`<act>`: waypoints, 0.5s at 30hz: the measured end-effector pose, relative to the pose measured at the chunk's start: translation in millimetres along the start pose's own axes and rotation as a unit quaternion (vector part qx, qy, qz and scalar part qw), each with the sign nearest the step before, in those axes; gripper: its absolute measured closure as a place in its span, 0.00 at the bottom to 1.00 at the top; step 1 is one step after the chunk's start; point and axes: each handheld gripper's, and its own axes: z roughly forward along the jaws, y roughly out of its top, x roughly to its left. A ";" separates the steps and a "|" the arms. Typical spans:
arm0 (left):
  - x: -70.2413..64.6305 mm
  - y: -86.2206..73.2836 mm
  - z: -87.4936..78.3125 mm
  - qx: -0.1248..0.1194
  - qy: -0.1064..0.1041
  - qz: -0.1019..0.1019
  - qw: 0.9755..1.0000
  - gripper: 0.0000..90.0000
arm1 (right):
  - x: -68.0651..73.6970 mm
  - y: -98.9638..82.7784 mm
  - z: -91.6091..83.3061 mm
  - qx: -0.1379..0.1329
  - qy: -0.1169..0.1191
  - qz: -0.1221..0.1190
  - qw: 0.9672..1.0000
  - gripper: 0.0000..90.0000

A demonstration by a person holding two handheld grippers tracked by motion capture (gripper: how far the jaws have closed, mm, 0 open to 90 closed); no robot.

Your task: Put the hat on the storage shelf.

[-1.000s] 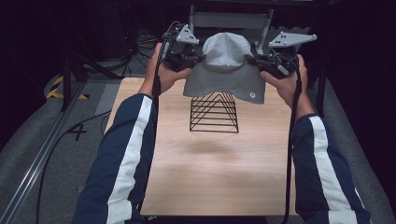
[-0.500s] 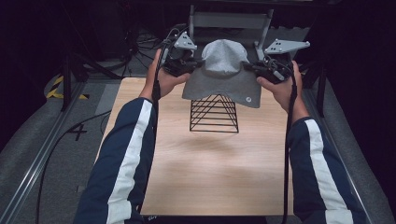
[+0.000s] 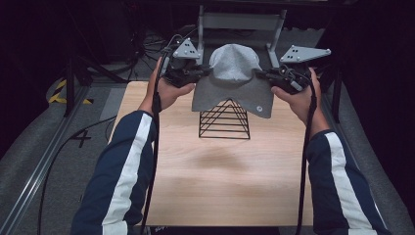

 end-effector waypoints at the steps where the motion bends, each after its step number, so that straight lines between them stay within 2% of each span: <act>1: -1.7 -0.4 -1.3 -0.002 -0.003 0.003 1.000 0.94 | 1.0 0.0 -0.6 0.000 0.000 -0.002 1.000 0.94; 5: -7.7 -5.1 1.5 0.005 -0.007 0.007 1.000 0.94 | 3.7 -3.3 -1.0 0.004 0.001 -0.005 1.000 0.94; 12: -8.9 -15.0 8.7 0.012 -0.015 0.000 1.000 0.94 | 3.8 -13.1 2.5 0.012 0.003 0.001 1.000 0.94; 15: -8.7 -18.9 12.8 0.023 -0.014 0.005 1.000 0.94 | 4.3 -17.3 6.0 0.019 0.004 0.002 1.000 0.94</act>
